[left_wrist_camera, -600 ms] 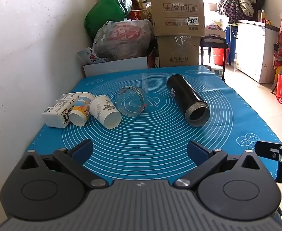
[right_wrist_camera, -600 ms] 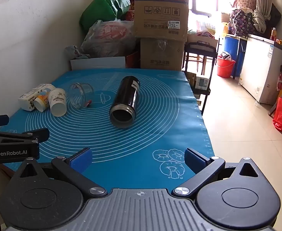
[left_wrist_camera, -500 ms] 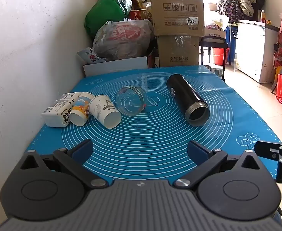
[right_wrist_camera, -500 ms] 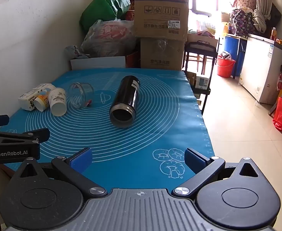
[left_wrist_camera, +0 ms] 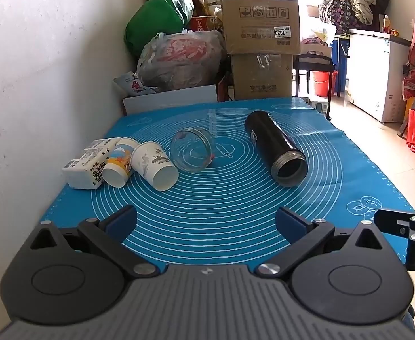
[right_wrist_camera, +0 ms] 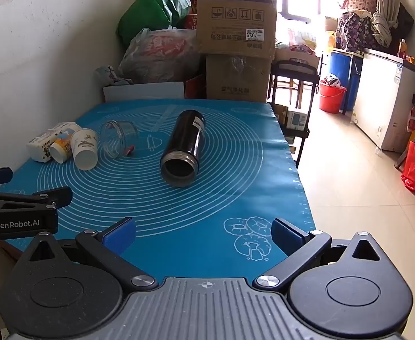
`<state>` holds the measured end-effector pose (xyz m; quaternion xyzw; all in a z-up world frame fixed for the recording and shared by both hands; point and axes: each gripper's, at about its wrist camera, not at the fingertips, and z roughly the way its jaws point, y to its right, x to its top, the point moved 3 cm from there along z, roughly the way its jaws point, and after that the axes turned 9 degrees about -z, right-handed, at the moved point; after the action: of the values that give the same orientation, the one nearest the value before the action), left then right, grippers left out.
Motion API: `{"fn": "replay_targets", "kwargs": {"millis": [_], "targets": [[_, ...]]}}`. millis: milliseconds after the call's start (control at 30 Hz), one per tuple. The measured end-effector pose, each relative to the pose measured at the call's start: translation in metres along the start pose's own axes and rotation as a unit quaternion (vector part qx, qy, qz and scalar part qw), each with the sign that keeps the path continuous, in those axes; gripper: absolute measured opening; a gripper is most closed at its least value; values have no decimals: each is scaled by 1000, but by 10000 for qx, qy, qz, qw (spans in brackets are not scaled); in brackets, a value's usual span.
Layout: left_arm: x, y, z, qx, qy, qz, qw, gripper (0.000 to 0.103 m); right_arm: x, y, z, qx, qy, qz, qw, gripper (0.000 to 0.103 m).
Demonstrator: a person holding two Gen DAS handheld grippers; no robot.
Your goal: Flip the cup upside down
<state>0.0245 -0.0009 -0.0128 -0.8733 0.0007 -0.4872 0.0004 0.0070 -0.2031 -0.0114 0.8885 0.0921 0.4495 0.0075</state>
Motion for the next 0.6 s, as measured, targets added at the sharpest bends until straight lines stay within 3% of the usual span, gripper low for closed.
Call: {"fn": "replay_targets", "kwargs": {"millis": [600], "targets": [[-2, 1, -1, 39, 50, 24, 10000, 102, 0, 1, 1, 24, -21, -13, 10000, 103]]}}
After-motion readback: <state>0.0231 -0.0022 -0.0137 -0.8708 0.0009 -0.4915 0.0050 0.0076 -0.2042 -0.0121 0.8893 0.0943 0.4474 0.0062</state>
